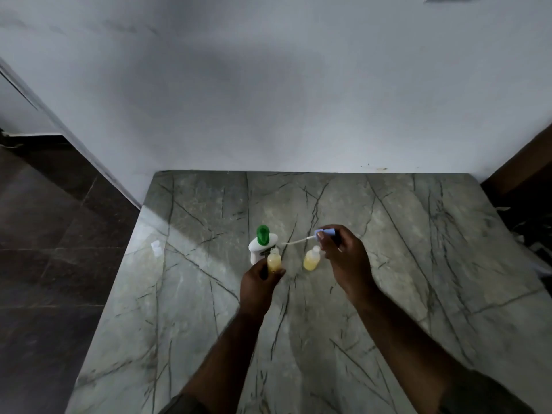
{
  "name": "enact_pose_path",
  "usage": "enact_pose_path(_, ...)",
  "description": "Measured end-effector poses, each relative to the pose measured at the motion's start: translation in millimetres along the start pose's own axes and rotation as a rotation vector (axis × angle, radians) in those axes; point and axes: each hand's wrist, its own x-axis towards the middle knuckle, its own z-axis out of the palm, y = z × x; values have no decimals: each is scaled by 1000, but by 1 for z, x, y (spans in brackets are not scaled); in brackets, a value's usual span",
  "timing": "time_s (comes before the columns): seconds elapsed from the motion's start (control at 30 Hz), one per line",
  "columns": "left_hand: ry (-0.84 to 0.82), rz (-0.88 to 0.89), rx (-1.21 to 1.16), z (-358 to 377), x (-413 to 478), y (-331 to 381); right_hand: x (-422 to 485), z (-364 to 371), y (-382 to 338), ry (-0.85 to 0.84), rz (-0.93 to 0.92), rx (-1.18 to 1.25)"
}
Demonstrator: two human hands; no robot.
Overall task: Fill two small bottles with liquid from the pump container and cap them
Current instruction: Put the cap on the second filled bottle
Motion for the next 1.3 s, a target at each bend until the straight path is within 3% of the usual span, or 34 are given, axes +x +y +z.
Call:
enact_pose_path(0.17, -5, 11, -3, 4, -9, 3, 13, -4, -25, -87, -124, -379)
enact_pose_path(0.7, -11, 1, -35, 6, -26, 11, 21, -1, -57, -149, -285, -562)
enact_pose_path(0.97, -17, 33, -3, 8, -26, 14, 19, 9, -50, -338, -260, -626)
enact_pose_path(1.3, -48, 59, 50, 9, -25, 11, 29, 23, -51, -744, -317, -888)
